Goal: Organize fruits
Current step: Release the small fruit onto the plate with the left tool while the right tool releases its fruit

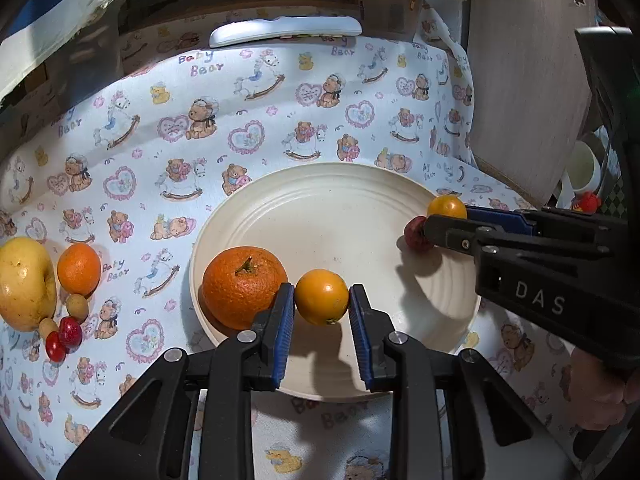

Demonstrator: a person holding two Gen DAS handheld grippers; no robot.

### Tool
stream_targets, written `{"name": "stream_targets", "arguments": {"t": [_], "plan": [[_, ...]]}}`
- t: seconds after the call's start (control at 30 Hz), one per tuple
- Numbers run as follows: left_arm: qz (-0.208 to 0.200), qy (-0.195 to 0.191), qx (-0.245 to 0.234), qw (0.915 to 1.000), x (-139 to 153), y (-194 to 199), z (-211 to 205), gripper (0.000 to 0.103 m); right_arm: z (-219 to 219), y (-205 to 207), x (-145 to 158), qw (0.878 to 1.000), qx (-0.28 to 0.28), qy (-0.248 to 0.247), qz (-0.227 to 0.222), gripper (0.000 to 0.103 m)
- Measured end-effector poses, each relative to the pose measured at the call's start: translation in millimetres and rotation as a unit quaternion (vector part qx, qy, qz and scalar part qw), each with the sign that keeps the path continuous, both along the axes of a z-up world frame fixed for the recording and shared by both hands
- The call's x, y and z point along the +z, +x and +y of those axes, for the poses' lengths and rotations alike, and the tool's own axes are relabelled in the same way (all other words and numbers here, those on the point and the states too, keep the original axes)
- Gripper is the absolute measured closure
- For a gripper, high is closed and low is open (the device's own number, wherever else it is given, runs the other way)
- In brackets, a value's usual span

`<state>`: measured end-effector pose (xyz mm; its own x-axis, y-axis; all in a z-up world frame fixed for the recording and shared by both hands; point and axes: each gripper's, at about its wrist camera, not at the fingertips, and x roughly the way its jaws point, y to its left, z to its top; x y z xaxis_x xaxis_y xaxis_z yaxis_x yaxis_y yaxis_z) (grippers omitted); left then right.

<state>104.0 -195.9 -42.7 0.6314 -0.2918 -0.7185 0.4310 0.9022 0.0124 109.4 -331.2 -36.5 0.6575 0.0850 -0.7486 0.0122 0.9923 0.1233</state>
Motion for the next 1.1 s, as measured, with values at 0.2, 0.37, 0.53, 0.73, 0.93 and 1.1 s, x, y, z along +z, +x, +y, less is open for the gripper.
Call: {"name": "stream_targets", "arguments": {"t": [0.2, 0.37, 0.53, 0.73, 0.93, 1.1], "plan": [[0.013, 0.003, -0.004, 0.9999, -6, 2, -1, 0.073, 0, 0, 0, 1.0, -0.001, 0.001, 0.001, 0.073], [0.015, -0.003, -0.013, 0.9998, -7, 0, -2, 0.063, 0, -1, 1, 1.0, -0.008, -0.002, -0.006, 0.072], [0.011, -0.01, -0.014, 0.9998, -5, -3, -2, 0.057, -2, -4, 5, 1.0, -0.016, -0.005, -0.021, 0.056], [0.0, -0.023, -0.011, 0.9997, 0, -6, 1, 0.052, -4, -7, 10, 0.999, -0.016, 0.003, -0.034, 0.056], [-0.02, -0.018, 0.001, 0.9996, 7, -10, 2, 0.048, -3, -15, 20, 0.998, -0.017, 0.01, -0.06, 0.056], [-0.037, -0.035, 0.019, 0.9985, 23, -13, 15, 0.046, -4, -27, 34, 0.995, -0.018, 0.02, -0.094, 0.056]]}}
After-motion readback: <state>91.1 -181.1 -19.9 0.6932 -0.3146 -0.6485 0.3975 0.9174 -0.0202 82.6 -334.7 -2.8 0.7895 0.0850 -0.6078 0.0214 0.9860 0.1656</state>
